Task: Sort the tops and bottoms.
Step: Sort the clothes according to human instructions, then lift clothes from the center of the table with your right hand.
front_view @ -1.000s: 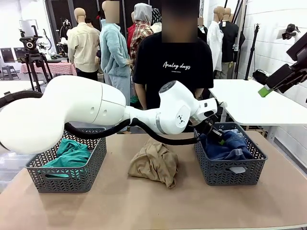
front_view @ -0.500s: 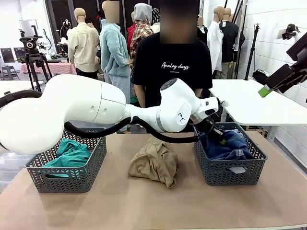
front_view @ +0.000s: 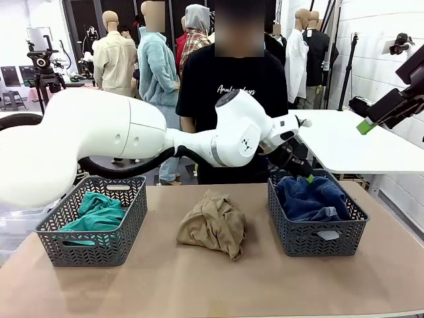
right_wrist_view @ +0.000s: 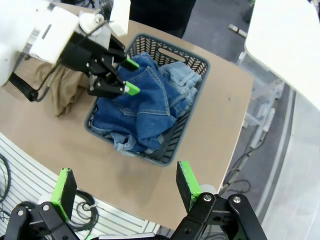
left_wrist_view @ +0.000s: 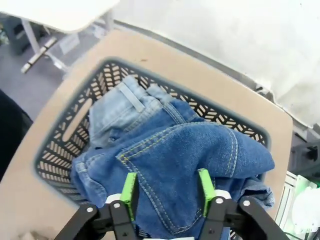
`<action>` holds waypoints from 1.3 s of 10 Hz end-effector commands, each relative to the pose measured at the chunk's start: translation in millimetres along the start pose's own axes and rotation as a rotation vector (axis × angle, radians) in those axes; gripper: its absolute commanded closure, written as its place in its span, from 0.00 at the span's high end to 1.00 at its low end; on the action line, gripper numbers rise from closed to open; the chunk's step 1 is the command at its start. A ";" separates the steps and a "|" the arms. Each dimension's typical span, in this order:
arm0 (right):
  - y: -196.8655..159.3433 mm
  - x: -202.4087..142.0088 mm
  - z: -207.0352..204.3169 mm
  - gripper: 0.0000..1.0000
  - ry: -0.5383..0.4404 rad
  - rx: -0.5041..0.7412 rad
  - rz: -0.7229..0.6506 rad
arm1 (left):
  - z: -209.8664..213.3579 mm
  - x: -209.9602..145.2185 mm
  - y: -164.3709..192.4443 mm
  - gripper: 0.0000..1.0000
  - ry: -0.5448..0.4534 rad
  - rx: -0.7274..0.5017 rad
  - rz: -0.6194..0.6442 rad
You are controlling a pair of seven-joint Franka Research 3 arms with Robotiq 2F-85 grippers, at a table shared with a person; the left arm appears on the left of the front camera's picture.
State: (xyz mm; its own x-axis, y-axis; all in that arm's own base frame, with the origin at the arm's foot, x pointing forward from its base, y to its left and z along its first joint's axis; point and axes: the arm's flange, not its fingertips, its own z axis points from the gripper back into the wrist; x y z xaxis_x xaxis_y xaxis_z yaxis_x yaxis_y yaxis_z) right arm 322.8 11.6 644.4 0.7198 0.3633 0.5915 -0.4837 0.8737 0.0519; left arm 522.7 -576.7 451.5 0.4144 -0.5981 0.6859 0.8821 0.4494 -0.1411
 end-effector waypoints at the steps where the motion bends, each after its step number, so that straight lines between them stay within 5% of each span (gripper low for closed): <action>1: 1.0 0.3 0.3 1.00 0.015 -0.004 0.001 | 9.6 1.3 -2.1 0.99 -0.003 0.052 0.008; 5: 1.0 0.3 0.3 1.00 0.015 -0.004 0.001 | 23.5 2.2 -3.5 0.99 -0.019 -0.020 0.038; 13: 1.0 0.3 0.3 1.00 0.015 -0.004 0.001 | 17.9 9.3 -0.3 0.99 -0.018 0.022 -0.002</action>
State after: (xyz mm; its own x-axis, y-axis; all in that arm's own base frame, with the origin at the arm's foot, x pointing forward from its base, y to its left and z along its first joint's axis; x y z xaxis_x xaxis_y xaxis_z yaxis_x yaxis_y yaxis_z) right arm 322.8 11.5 644.4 0.7198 0.3633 0.5915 -0.4836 0.8737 0.0520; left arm 521.5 -570.7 469.9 0.4138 -0.5848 0.6977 0.8770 0.4618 -0.1331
